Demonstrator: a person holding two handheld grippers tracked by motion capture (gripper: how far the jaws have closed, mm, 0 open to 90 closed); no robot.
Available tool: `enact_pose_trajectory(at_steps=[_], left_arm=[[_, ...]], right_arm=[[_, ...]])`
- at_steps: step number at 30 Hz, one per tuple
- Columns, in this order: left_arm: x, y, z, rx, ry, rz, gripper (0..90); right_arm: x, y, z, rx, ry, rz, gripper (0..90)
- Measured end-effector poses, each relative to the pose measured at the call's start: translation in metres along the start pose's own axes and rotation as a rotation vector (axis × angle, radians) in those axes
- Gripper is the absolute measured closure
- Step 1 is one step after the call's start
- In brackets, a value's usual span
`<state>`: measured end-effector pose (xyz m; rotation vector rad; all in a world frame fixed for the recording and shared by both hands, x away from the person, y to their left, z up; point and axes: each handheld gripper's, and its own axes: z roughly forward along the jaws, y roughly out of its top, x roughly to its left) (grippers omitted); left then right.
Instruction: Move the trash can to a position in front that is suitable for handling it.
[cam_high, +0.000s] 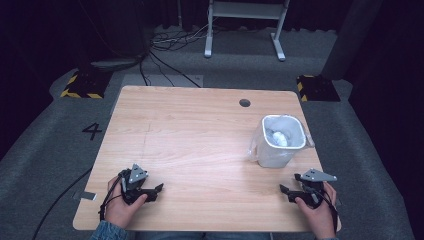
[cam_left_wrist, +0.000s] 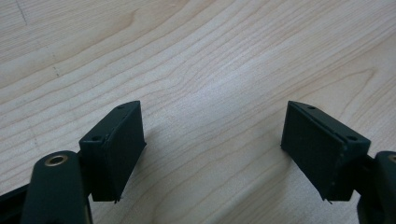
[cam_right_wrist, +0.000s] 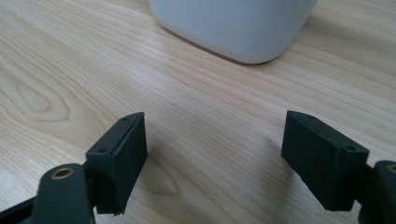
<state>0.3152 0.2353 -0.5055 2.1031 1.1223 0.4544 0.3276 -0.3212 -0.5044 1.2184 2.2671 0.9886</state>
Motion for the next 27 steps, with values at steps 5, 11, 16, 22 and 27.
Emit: enact_pose_trajectory(at_steps=[5,11,16,22,27], left_arm=[[0.0001,-0.0003,-0.0001,-0.002,0.012,-0.013,20.5],[0.0002,-0.0003,-0.0001,-0.001,0.014,-0.014,20.5],[0.0001,-0.0003,0.0,-0.002,0.014,-0.015,20.5],[0.0004,0.0,0.0002,-0.004,0.016,-0.014,20.5],[0.0007,0.0002,0.0003,-0.003,0.016,-0.012,20.3]], right_arm=[[-0.0004,0.0,-0.0001,0.0,0.003,-0.003,22.3],[-0.0014,-0.0001,0.0,0.0,0.011,-0.01,22.3],[-0.0014,-0.0001,-0.0001,0.0,0.012,-0.011,22.3],[-0.0005,-0.0005,-0.0007,-0.002,0.003,-0.007,23.5],[0.0006,-0.0002,-0.0064,-0.002,0.009,0.012,32.0]])
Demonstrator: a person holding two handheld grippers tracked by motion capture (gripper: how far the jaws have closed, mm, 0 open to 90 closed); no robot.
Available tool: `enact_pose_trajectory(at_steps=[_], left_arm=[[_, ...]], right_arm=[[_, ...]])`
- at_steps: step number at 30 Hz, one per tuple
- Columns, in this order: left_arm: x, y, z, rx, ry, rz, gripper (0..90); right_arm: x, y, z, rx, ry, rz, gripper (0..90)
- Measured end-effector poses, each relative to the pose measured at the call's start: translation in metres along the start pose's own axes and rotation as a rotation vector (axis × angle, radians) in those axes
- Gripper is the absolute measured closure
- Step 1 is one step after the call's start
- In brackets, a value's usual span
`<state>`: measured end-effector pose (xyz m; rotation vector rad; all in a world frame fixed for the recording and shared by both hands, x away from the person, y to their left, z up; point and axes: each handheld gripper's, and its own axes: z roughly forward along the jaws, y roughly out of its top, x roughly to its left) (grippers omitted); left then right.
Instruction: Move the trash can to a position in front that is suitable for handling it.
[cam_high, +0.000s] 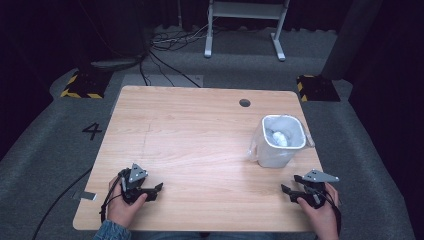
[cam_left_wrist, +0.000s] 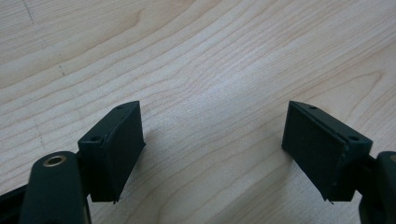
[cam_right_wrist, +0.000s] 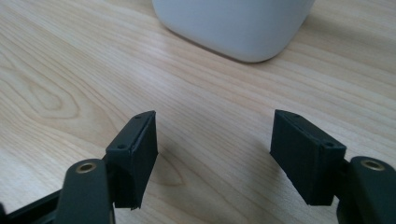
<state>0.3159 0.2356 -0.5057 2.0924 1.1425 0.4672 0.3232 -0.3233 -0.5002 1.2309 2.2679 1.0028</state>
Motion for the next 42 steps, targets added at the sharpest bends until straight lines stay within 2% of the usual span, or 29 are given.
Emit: enact_pose_trajectory(at_steps=[3,10,15,20,24,32,42], left_arm=[[0.0,0.0,0.0,-0.001,0.001,-0.004,20.2],[0.0,0.001,0.002,0.004,0.003,-0.006,19.0],[0.0,0.001,0.002,0.004,0.004,-0.006,18.9],[0.0,0.001,0.001,0.003,-0.001,-0.004,18.8],[0.003,0.001,0.001,0.007,-0.014,0.007,18.6],[0.006,-0.001,-0.001,0.008,-0.018,0.014,18.6],[0.006,-0.001,-0.001,0.007,-0.018,0.014,18.6]], right_arm=[[0.0,0.004,-0.008,-0.007,-0.011,0.018,33.0],[-0.001,0.022,-0.033,-0.049,0.004,0.03,33.1],[0.001,0.04,-0.053,-0.088,0.008,0.013,32.7],[-0.002,0.049,-0.065,-0.087,0.008,0.02,32.2],[-0.004,0.057,-0.074,-0.096,0.002,0.007,32.2],[-0.009,0.079,-0.082,-0.122,-0.031,-0.002,30.9],[-0.017,0.112,-0.083,-0.193,-0.065,-0.015,26.3]])
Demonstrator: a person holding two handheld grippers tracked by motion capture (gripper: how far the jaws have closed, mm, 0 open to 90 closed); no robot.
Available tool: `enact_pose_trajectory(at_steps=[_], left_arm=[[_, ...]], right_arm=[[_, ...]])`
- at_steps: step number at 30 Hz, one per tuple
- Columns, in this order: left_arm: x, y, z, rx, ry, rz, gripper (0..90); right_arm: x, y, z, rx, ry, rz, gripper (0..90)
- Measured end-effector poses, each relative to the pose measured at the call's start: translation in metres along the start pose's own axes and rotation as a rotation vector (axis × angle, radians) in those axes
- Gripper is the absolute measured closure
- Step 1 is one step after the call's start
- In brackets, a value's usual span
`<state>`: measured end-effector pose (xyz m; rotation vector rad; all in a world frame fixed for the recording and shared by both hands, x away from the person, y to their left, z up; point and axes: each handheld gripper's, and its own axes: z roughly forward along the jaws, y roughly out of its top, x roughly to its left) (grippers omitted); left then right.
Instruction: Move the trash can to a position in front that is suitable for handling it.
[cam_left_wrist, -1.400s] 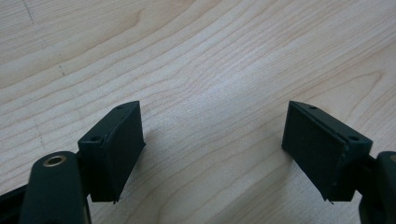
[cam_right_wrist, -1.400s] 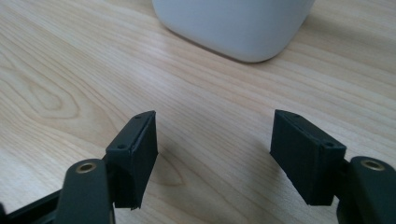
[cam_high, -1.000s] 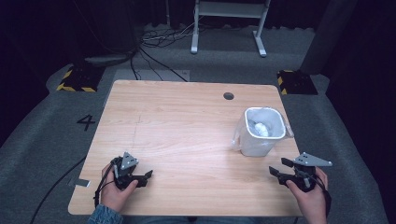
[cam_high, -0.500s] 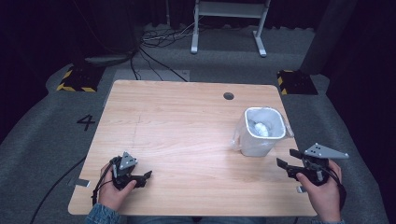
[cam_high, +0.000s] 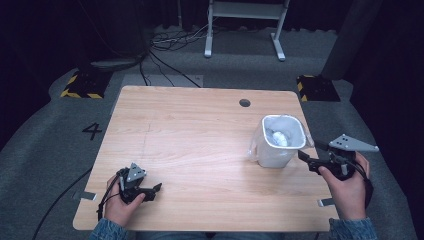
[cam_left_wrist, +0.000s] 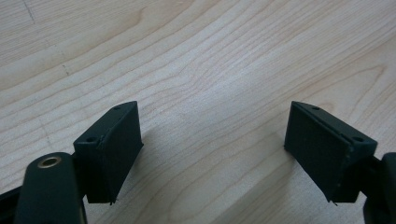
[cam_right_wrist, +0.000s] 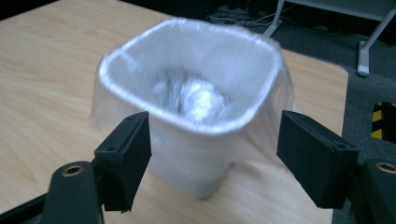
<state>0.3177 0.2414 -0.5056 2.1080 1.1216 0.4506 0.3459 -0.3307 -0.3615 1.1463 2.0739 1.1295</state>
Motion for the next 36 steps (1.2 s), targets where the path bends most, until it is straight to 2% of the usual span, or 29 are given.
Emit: enact_pose_trajectory(at_steps=[3,8,14,19,22,26,28,36], left_arm=[[0.0,0.0,0.0,0.0,0.001,0.002,18.5],[0.0,0.0,0.0,-0.002,0.0,0.0,18.6],[0.0,0.0,0.0,-0.002,0.001,0.001,18.5],[0.0,0.0,0.0,0.0,0.0,0.001,18.5],[0.0,0.0,0.0,-0.002,0.001,0.003,18.6],[0.0,0.0,0.0,-0.002,0.0,0.0,18.5],[0.0,0.0,0.0,0.001,0.0,0.002,18.6],[0.0,0.0,0.0,-0.003,0.0,-0.001,18.5]], right_arm=[[-0.005,0.008,0.005,-0.016,-0.013,0.006,26.1],[-0.013,0.014,0.022,-0.007,-0.018,0.009,25.2],[-0.021,0.013,0.043,0.02,0.015,0.03,25.0],[-0.018,0.011,0.053,0.006,0.042,0.07,23.4],[-0.014,0.011,0.055,-0.001,0.03,0.071,22.6],[-0.003,0.012,0.056,0.001,0.044,0.073,22.1],[0.006,0.011,0.057,0.0,0.048,0.091,22.1],[0.046,0.011,0.056,-0.007,0.064,0.086,21.8]])
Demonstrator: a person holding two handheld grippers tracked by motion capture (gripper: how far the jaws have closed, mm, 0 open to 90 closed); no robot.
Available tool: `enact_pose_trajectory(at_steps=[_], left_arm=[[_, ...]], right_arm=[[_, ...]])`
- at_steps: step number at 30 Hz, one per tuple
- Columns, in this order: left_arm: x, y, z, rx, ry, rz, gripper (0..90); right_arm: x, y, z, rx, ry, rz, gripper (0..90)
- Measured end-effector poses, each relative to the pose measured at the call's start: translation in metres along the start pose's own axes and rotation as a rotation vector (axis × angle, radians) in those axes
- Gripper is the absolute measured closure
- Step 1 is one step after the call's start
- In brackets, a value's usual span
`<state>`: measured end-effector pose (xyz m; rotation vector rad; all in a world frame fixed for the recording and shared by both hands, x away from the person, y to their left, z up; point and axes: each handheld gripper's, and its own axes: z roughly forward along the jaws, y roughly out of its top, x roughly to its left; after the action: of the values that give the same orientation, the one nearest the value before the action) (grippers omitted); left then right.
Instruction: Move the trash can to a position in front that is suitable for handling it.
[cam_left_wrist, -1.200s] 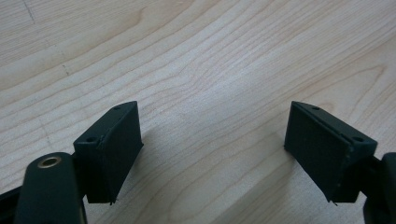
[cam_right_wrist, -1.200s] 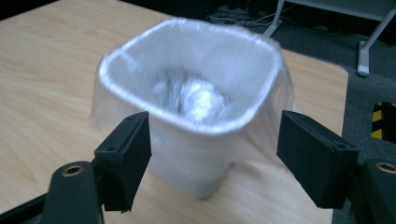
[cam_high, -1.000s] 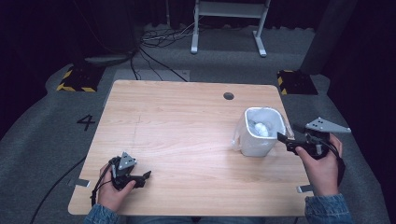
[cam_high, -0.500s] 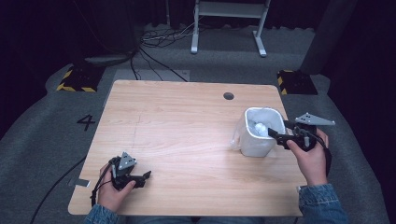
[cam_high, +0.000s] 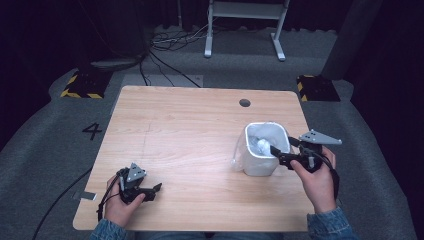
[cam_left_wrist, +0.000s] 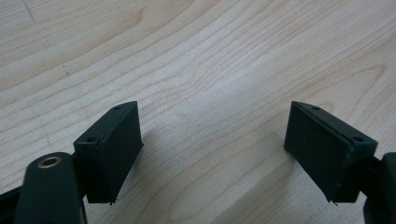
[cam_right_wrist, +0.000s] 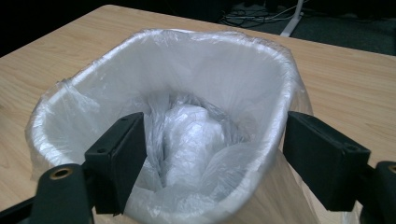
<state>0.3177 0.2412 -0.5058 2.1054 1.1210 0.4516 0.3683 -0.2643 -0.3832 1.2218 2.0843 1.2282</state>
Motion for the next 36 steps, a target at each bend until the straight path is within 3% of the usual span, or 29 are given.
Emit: enact_pose_trajectory(at_steps=[5,8,17,26,33,36], left_arm=[[0.0,0.0,0.0,0.0,0.001,0.001,18.5],[0.0,0.0,0.0,0.0,0.002,0.003,18.6],[0.0,0.0,0.0,0.002,0.001,0.0,18.6],[0.0,0.0,0.0,0.0,0.002,0.0,18.6],[-0.001,0.0,0.0,-0.001,0.002,0.003,18.8],[-0.003,0.0,-0.001,-0.002,0.002,0.014,19.6]], right_arm=[[0.024,-0.002,0.0,-0.002,0.015,-0.009,19.0],[0.037,-0.003,0.0,-0.019,0.055,-0.015,18.5],[0.074,-0.006,0.003,-0.027,0.104,-0.021,17.8],[0.106,-0.01,0.001,-0.024,0.251,0.014,17.0],[0.105,-0.009,-0.005,-0.051,0.266,-0.007,19.4],[0.099,-0.008,-0.015,-0.078,0.239,-0.02,19.7]])
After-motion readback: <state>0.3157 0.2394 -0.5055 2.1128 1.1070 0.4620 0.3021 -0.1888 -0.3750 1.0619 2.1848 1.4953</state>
